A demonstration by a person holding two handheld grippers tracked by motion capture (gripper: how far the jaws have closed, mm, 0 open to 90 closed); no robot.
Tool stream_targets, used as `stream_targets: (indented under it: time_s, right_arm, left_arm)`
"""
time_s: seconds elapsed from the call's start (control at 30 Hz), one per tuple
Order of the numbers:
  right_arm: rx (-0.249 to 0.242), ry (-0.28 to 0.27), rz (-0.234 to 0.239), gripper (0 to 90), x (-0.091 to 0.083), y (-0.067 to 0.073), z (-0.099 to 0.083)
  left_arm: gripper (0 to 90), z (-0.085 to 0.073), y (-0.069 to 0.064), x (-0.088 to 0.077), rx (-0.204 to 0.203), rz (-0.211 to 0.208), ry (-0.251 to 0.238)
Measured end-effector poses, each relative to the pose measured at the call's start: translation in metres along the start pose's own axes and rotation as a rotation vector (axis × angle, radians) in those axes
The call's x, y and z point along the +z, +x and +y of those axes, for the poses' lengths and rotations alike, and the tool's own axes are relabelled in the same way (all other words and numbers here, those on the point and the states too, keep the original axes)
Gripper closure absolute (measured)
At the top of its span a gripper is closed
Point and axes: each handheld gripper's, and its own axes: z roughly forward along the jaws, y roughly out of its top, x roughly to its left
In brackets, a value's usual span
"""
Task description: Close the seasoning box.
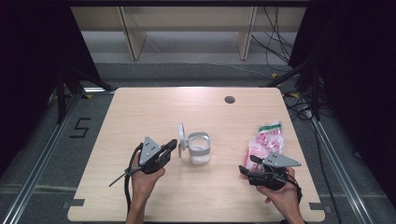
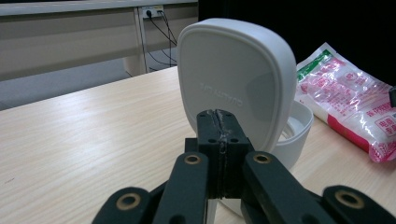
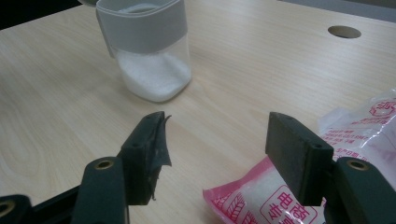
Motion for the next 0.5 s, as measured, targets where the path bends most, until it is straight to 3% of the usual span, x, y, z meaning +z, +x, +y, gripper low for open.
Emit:
stream_targets:
  time_s: [0.27,0.3,0.33,0.43,0.5]
  right_arm:
    - [0.010,0.004,0.007,39.3,-0.0008,0.0014,-0.0011]
    - [0.009,0.005,0.007,39.3,-0.0009,0.0014,-0.0012]
    - [0.004,0.003,0.006,39.3,-0.0008,0.0008,-0.0012]
    - [-0.018,-0.001,0.000,39.3,-0.0008,-0.0003,-0.0012]
    - [0.021,0.005,0.003,39.3,-0.0017,0.0022,-0.0015]
  left_arm:
    - [88.7,0.0030,-0.0049,0.0053,-0.004,-0.007,-0.004]
    - [88.7,0.0035,-0.0050,0.0056,0.010,-0.008,0.000]
    - [88.7,0.0034,-0.0066,0.0066,-0.004,-0.011,-0.003]
    - [88.7,0.0045,-0.0086,0.0080,0.012,-0.013,-0.002]
    - [88.7,0.0052,-0.0095,0.0090,0.011,-0.017,-0.006]
